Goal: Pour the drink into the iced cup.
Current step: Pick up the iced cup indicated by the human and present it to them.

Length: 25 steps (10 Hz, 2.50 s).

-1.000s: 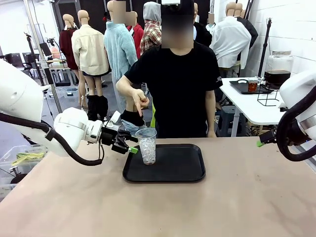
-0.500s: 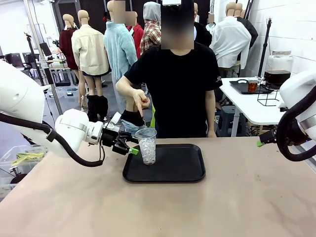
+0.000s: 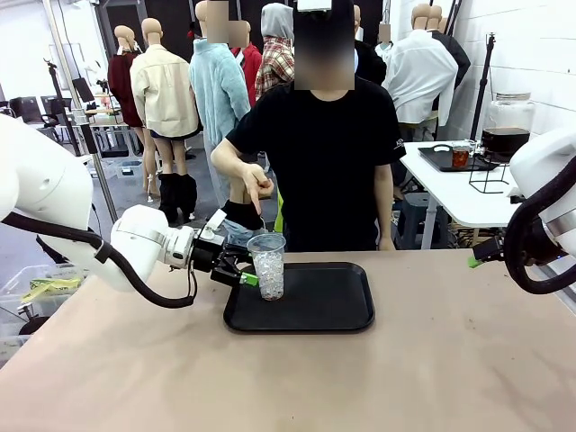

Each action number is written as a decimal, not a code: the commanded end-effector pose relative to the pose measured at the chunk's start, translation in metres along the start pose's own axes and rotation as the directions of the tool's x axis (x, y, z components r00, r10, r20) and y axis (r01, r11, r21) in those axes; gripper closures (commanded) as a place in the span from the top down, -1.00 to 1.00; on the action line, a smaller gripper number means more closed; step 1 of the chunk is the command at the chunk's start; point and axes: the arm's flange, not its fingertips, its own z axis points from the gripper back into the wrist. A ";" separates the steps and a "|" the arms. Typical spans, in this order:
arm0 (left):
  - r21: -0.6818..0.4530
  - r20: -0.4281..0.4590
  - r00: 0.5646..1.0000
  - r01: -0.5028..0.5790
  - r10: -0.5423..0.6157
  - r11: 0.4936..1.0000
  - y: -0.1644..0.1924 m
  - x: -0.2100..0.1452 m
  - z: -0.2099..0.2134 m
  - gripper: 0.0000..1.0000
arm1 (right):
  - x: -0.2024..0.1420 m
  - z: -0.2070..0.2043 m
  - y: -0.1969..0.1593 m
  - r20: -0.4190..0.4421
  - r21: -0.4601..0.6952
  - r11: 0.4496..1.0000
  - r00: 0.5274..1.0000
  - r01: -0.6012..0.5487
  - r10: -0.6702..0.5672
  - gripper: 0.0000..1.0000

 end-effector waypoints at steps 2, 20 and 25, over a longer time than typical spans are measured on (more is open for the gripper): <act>-0.016 0.071 0.997 0.003 -0.002 1.000 0.012 -0.003 -0.010 1.00 | -0.002 -0.001 0.000 0.010 0.004 1.000 1.000 -0.006 0.006 1.00; -0.045 0.156 0.988 0.021 -0.014 0.999 0.012 -0.014 -0.040 0.06 | -0.002 -0.001 0.000 0.010 0.004 1.000 1.000 -0.006 0.006 1.00; -0.029 0.165 0.986 0.026 -0.021 0.999 0.005 -0.008 -0.027 0.06 | -0.002 -0.001 0.000 0.010 0.004 1.000 1.000 -0.006 0.006 1.00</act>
